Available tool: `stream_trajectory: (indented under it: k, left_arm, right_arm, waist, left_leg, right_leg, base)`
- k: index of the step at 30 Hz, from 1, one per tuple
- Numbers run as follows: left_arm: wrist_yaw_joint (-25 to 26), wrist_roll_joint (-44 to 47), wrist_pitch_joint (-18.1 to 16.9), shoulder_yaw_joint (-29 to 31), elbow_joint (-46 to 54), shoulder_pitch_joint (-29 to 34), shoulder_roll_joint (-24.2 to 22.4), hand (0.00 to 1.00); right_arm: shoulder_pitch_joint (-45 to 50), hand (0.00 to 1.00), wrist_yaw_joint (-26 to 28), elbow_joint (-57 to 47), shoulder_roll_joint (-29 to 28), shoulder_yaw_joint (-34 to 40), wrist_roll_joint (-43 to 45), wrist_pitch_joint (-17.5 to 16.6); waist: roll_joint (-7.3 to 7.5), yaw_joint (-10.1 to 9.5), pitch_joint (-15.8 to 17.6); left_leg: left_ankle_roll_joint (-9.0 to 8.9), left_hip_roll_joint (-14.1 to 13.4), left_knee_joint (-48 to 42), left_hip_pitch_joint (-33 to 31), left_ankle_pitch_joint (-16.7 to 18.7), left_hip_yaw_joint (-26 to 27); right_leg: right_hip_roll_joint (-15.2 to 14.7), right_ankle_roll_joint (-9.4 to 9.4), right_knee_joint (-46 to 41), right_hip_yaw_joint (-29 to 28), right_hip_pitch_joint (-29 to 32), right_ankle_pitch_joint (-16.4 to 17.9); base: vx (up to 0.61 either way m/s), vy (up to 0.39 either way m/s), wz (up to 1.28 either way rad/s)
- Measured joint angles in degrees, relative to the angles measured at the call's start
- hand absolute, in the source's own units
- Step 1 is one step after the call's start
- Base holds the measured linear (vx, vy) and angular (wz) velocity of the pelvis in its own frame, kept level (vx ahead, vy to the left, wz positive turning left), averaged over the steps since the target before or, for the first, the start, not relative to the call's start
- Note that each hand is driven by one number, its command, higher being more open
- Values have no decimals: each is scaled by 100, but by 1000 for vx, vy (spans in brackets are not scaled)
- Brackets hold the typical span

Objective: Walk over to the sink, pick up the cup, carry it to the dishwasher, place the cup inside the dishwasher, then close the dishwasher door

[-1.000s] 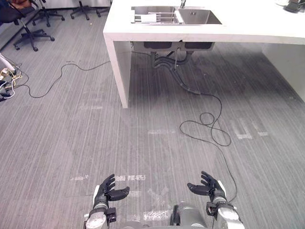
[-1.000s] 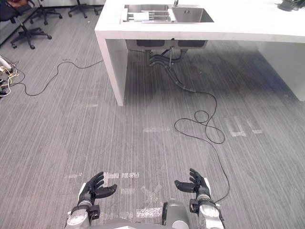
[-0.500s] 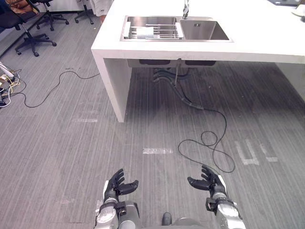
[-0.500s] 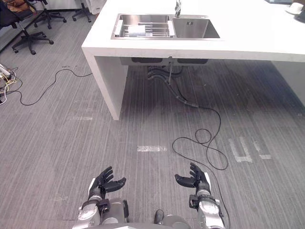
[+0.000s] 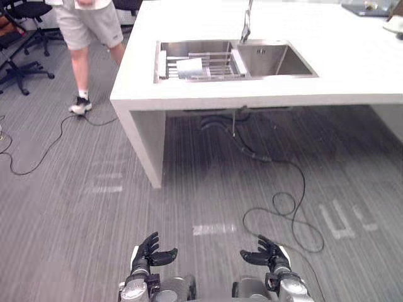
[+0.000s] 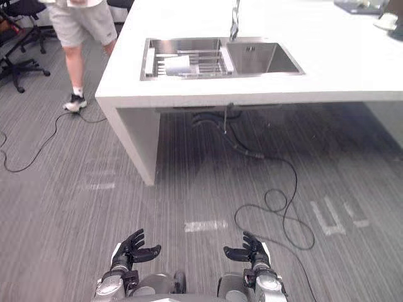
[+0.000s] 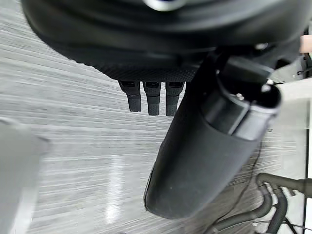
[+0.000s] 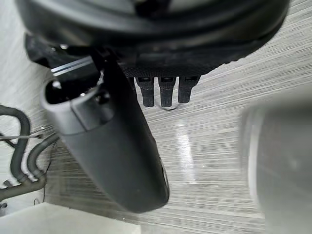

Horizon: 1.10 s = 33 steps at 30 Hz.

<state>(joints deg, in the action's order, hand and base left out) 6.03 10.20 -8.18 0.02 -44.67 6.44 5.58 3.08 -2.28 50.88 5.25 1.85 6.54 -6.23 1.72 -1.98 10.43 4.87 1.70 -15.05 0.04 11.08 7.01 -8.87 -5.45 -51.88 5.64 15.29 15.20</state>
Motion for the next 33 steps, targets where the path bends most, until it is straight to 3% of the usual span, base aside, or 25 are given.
stream_trajectory:
  k: [2, 3, 4, 5, 6, 9, 10, 12, 13, 14, 16, 19, 20, 21, 22, 23, 24, 28, 29, 30, 31, 32, 33]
  left_arm:
    - [1, 3, -5, 1, 7, -166, -18, 90]
    - [2, 3, -13, 5, 49, -205, -2, 90]
    - [2, 3, -16, 5, 72, -203, 4, 90]
    - [9, 5, -14, 7, 83, -181, 15, 90]
    - [13, 55, -6, 8, 92, -151, -56, 90]
    - [6, 112, -1, 6, 287, -108, -164, 90]
    - [8, 112, 42, -13, 596, -39, -224, 90]
    - [11, 132, 103, -141, 1585, 197, -294, 90]
    - [8, 185, 103, -224, 2345, 368, -340, 90]
    - [9, 219, 88, -309, 3055, 511, -393, 90]
    - [5, 218, -1, -421, 4024, 600, -473, 90]
    - [-2, 199, -173, -623, 4997, 591, -458, 90]
    - [-6, 174, -225, -678, 5264, 590, -471, 90]
    - [-4, 160, -232, -712, 5415, 600, -510, 90]
    - [6, 132, -267, -740, 5629, 613, -601, 90]
    - [27, 89, -311, -741, 5771, 577, -562, 90]
    - [49, 85, -323, -751, 6052, 585, -541, 90]
    - [236, 70, -464, -836, 6973, 855, -414, 90]
    - [265, -27, -542, -940, 7152, 871, -342, 90]
    - [265, -43, -573, -1006, 7228, 858, -319, 90]
    - [264, -146, -601, -1147, 7354, 846, -202, 90]
    - [245, -247, -603, -1272, 7390, 846, -64, 90]
    - [242, -281, -599, -1307, 7387, 856, -22, 90]
  right_arm:
    - [-57, 90, 10, 6, 26, 3, 2, 0]
    - [-73, 90, 11, 16, 31, 5, 3, 0]
    - [-73, 90, 9, 23, 31, 5, 3, 0]
    - [-51, 90, 2, 60, 47, 6, 3, -1]
    - [-28, 90, -5, 124, 134, 9, 1, 2]
    - [-25, 90, -18, 154, 182, 118, 2, 5]
    - [35, 90, -23, 144, 176, 159, 2, 7]
    - [262, 90, -39, -143, 175, 150, 6, 24]
    - [365, 90, -54, -327, 176, 108, 9, 25]
    - [450, 90, -77, -518, 166, 111, 11, 25]
    - [458, 90, -127, -753, 169, 122, 11, 20]
    - [395, 90, -152, -811, 204, 134, 7, -10]
    - [424, 90, -151, -794, 269, 134, 7, -13]
    - [443, 90, -148, -777, 313, 133, 7, -14]
    - [410, 90, -139, -630, 376, 127, 3, -14]
    - [347, 90, -130, -397, 290, 102, 5, 7]
    - [405, 90, -93, -396, 235, 79, 5, -2]
    - [399, 90, -9, -280, 168, -14, -11, -5]
    - [398, 90, 0, -273, 164, -14, -64, -9]
    - [390, 90, 3, -271, 161, -15, -121, -12]
    - [387, 90, 21, -254, 133, -16, -156, -14]
    - [411, 90, 71, -190, 83, -21, -173, -14]
    - [434, 90, 93, -177, 56, -26, -179, -12]
  waist:
    - [-37, 87, 19]
    - [-35, 122, 19]
    - [-22, 121, 11]
    - [0, 133, -12]
    - [-190, 123, -62]
    - [-375, 144, -81]
    - [-408, 145, -72]
    - [-436, 136, -47]
    - [-439, 103, -31]
    - [-464, 49, -47]
    - [-456, -38, -44]
    - [-467, -147, -50]
    - [-473, -143, -57]
    - [-531, -139, -90]
    - [-687, -177, -154]
    - [-513, -187, -168]
    - [-388, -190, -192]
    - [-313, -292, -234]
    - [-310, -334, -263]
    - [-295, -324, -266]
    - [-215, -283, -273]
    - [-138, -187, -314]
    - [-115, -153, -330]
  left_leg:
    - [-41, -94, 238, 222, 22, -195]
    - [-149, -150, 322, 337, 85, -293]
    - [-227, -159, 337, 390, 135, -319]
    - [-390, -186, 332, 515, 252, -370]
    - [-534, -393, 253, 558, 367, -475]
    - [-612, -634, -152, 537, 408, -537]
    - [-640, -734, -776, 405, 410, -554]
    - [-1046, -928, -2450, -213, 103, -527]
    - [-1120, -1107, -3489, -653, -188, -436]
    - [-1095, -1297, -4025, -980, -35, -299]
    - [-1051, -1393, -4049, -1365, 255, -143]
    - [-862, -1115, -2575, -1590, 468, -51]
    - [-802, -857, -1635, -1571, 293, -108]
    - [-800, -767, -1012, -1523, -14, -188]
    - [-518, -767, -541, -1441, -745, -244]
    - [-502, -561, -443, -1301, -729, -159]
    - [-403, -397, -430, -1314, -636, -146]
    - [-287, -324, -741, -1157, -93, 126]
    - [-276, -329, -697, -1007, 34, 228]
    - [-269, -322, -673, -923, 80, 268]
    - [-252, -270, -596, -731, 160, 328]
    - [-205, -238, -536, -524, 235, 313]
    - [-198, -241, -506, -414, 274, 302]
  right_leg:
    - [198, 124, 1322, 169, 165, 37]
    - [299, 188, 2302, 146, 173, -155]
    - [325, 213, 2751, 115, 159, -346]
    - [380, 414, 3169, 108, 93, -1125]
    - [511, 255, 3174, 226, -21, -1215]
    - [684, 414, 3148, 428, -246, -1110]
    - [750, 493, 3241, 527, -525, -1010]
    - [816, 531, 3440, 669, -970, -859]
    - [849, 598, 3590, 695, -1274, -781]
    - [890, 630, 3726, 690, -1491, -745]
    - [851, 624, 3935, 640, -1722, -641]
    - [631, 488, 4138, 531, -1962, -521]
    - [497, 299, 4122, 454, -2045, -399]
    - [501, 175, 4096, 364, -2060, -299]
    - [604, 32, 4055, 155, -2091, -137]
    - [461, 76, 4104, -153, -2142, -121]
    - [338, -14, 4133, -315, -2162, -67]
    - [182, -51, 3665, -635, -2104, -74]
    - [155, -164, 3100, -696, -1882, -42]
    - [121, -410, 2675, -698, -1700, -28]
    - [15, -952, 1624, -715, -1250, -92]
    - [-65, -1024, 661, -730, -885, -186]
    - [-69, -979, 286, -708, -728, -160]
  base:
    - [422, -66, 50]
    - [380, -101, 47]
    - [394, -126, 35]
    - [426, -156, 18]
    - [437, -165, 14]
    - [414, -200, 18]
    - [324, -186, 38]
    - [367, -187, 35]
    - [265, -81, 13]
    - [256, -65, 1]
    - [240, -14, -22]
    - [254, 109, -23]
    - [314, 247, -6]
    - [271, 237, -2]
    - [312, 246, -3]
    - [301, 213, 10]
    - [289, 184, 17]
    - [287, 136, -28]
    - [212, 91, -43]
    - [260, 102, -40]
    - [275, 51, -8]
    - [275, 51, 1]
    - [367, -14, 8]
